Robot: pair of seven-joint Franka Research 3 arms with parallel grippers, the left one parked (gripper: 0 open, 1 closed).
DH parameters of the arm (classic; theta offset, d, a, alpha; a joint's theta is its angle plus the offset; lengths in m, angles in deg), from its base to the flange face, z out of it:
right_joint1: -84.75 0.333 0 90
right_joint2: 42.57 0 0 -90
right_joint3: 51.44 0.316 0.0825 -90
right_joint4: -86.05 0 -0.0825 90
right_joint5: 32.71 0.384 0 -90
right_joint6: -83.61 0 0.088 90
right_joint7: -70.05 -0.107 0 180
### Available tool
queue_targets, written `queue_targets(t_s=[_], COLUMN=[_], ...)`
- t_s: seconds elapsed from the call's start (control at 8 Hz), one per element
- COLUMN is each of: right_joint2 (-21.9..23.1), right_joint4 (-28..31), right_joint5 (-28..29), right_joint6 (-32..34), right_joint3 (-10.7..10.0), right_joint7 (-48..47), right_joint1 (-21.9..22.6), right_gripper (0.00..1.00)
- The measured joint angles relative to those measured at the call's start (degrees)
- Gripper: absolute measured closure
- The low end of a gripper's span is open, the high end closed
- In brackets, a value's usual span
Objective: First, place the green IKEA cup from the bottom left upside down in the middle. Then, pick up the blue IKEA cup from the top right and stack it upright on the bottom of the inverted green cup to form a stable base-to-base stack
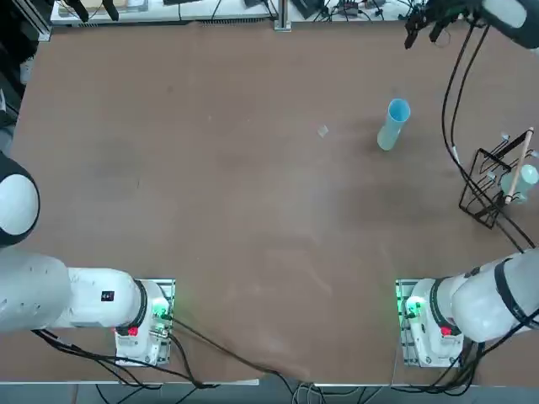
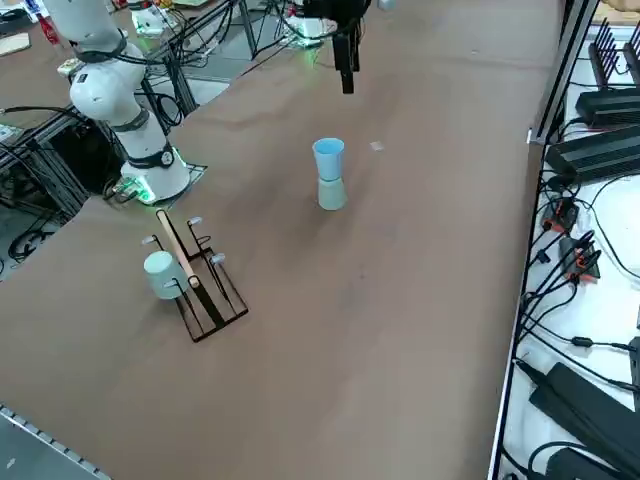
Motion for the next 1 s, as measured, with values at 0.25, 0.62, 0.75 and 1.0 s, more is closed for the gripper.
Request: queue_targets(t_s=[0.25,0.62,0.75,1.0], right_joint2=[1.0,3.2,3.5,4.0], right_joint4=[-3.0,-5.1,-6.3,-7.6], right_joint5=[0.3,0.3,0.3,0.3], right_joint6=[3.3,6.1,7.9,10.4], right_joint3=[0.1,0.1,0.9,7.8], right_joint7=[-3.6,-5.0,-5.0,-4.9], right_joint1=[0.1,-0.2,-1.8,-10.1], right_gripper=[0.00,0.00,0.00,0.00])
